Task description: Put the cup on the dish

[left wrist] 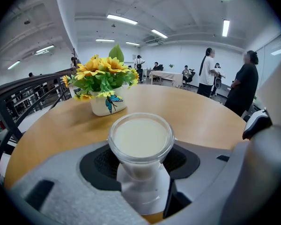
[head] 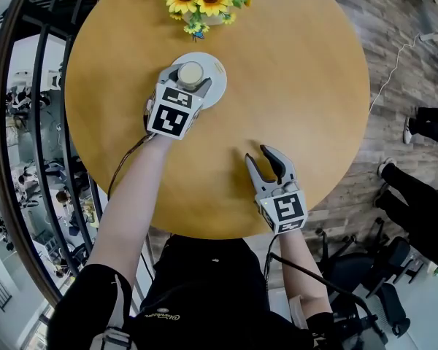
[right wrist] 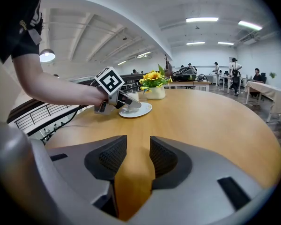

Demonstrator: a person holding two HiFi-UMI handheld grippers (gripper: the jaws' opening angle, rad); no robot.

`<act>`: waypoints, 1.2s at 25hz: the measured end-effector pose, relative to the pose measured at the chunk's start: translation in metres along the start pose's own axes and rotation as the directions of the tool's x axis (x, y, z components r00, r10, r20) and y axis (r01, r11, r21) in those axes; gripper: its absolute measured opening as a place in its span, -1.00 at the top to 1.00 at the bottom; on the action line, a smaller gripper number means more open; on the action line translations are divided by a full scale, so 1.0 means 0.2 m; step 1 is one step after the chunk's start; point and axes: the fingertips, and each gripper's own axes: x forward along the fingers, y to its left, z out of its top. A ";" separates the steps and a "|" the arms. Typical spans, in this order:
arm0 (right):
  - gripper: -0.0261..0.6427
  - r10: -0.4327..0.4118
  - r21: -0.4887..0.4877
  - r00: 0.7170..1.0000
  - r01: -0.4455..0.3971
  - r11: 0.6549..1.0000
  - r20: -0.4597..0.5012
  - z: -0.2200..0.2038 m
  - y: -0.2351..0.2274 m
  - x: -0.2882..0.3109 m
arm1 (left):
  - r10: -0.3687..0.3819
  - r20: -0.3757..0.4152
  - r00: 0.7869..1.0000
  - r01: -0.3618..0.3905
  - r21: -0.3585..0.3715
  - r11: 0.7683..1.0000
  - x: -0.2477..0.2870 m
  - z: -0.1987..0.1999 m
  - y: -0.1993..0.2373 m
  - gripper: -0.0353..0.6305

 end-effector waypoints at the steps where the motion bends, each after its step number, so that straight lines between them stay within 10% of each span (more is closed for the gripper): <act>1: 0.46 -0.001 0.000 1.000 0.001 1.000 0.000 0.00 0.00 0.00 | -0.003 0.000 1.000 0.003 0.001 1.000 0.00 0.00 0.00 0.13; 30: 0.46 -0.007 0.039 1.000 0.007 0.999 0.003 -0.04 0.03 0.01 | 0.017 0.085 0.996 -0.019 0.018 1.000 0.00 -0.01 0.01 0.13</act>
